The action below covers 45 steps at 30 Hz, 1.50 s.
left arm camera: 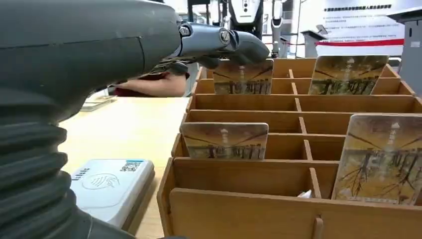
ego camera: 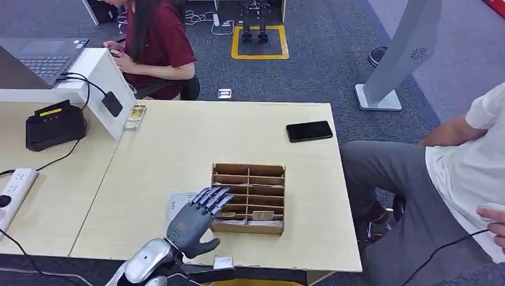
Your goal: Pass the card to the sensor for recognition and then transmit it.
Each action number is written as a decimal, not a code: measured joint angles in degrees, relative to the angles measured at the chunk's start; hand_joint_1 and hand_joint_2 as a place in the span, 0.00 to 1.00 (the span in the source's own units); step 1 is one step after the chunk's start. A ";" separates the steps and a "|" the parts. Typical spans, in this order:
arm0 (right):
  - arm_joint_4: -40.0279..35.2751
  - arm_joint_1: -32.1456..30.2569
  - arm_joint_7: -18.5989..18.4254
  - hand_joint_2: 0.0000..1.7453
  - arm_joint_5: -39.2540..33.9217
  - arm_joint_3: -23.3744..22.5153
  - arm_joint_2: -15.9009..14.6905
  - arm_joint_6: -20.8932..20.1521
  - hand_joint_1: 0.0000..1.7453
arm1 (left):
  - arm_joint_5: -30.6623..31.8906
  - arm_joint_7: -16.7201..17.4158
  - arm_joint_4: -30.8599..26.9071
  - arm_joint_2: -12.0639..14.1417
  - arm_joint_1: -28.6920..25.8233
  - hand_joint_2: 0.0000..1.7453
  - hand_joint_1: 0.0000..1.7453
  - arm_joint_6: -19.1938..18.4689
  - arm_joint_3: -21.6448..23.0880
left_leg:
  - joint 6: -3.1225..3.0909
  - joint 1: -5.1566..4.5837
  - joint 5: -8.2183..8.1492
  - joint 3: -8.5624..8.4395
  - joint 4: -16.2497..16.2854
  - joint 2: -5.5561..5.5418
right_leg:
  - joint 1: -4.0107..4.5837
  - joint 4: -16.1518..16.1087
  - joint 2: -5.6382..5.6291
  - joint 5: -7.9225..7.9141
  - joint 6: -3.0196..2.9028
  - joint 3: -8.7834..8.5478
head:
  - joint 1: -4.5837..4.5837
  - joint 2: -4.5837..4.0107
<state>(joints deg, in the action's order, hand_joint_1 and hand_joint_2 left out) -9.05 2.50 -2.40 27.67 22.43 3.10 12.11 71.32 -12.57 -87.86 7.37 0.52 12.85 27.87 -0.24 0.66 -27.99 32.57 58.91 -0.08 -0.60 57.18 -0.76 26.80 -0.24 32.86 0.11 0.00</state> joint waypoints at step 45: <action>0.00 -0.01 0.07 0.00 -0.68 -0.09 0.00 0.07 0.00 | -0.22 -0.61 1.55 -1.31 1.00 1.00 1.00 -0.50 -1.14 | 0.00 0.00 0.00 0.00 0.00 -0.01 | 0.00 0.00 0.00 0.00 0.00 -0.01 | 0.00 0.00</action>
<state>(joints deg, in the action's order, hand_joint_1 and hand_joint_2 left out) -9.05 2.49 -2.34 26.99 22.34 3.10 12.17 71.10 -13.18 -86.31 6.05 1.51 12.35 26.73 -0.24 0.66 -27.99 32.56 58.91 -0.09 -0.60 57.18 -0.76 26.80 -0.24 32.85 0.11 0.00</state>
